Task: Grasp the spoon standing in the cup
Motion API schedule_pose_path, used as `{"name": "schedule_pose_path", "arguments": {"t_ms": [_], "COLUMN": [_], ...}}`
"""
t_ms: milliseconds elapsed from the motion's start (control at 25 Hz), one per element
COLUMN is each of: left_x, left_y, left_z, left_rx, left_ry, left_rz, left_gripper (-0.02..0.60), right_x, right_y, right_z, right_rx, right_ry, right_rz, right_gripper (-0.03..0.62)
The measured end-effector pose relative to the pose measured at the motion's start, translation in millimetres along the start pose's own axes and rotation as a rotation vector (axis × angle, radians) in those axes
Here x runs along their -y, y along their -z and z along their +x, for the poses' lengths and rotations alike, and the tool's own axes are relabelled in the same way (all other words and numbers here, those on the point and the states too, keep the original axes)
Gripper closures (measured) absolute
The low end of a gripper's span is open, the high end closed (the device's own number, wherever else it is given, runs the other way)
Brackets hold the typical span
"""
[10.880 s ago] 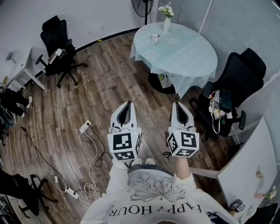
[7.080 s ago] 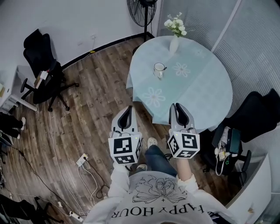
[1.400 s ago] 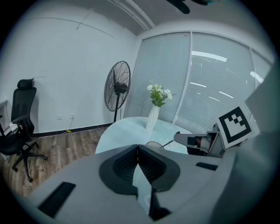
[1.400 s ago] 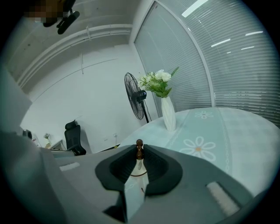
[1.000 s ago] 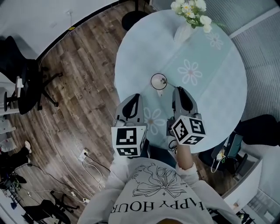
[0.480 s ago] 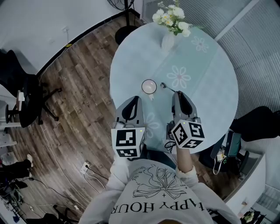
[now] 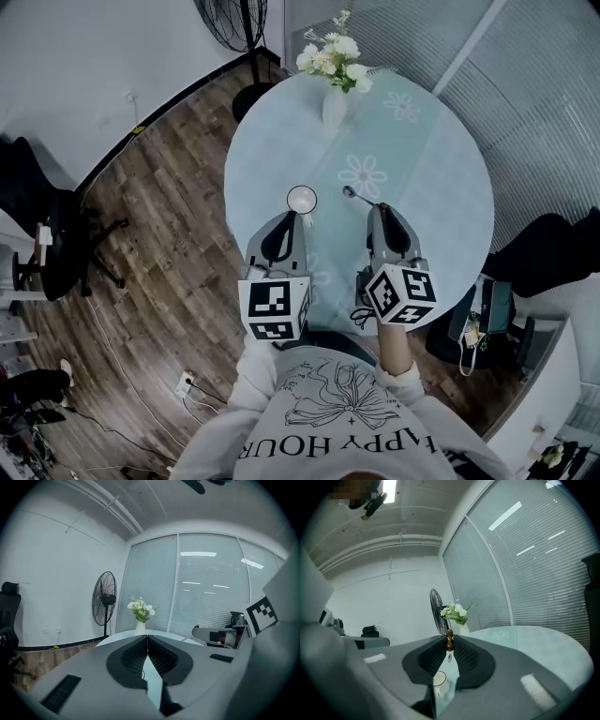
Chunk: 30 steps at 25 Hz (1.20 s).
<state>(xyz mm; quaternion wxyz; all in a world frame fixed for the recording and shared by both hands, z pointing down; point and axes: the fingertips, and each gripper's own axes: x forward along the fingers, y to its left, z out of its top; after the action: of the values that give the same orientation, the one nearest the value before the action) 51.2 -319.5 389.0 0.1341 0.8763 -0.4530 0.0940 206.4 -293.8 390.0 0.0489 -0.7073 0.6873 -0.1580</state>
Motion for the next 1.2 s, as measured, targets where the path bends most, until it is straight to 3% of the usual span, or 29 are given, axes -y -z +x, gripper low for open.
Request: {"name": "schedule_pose_path", "arguments": {"t_ms": [480, 1200], "left_x": [39, 63], "left_y": [-29, -38], "left_z": [3, 8], "left_rx": [0.063, 0.078], "left_ry": [0.08, 0.117], "left_rz": [0.047, 0.082], "left_gripper": [0.575, 0.575], "right_x": [15, 37], "right_y": [-33, -50], "right_z": [-25, -40], "right_rx": [0.077, 0.116], "right_ry": [0.036, 0.084], "right_rz": [-0.014, -0.018], "right_gripper": [0.539, 0.539]}}
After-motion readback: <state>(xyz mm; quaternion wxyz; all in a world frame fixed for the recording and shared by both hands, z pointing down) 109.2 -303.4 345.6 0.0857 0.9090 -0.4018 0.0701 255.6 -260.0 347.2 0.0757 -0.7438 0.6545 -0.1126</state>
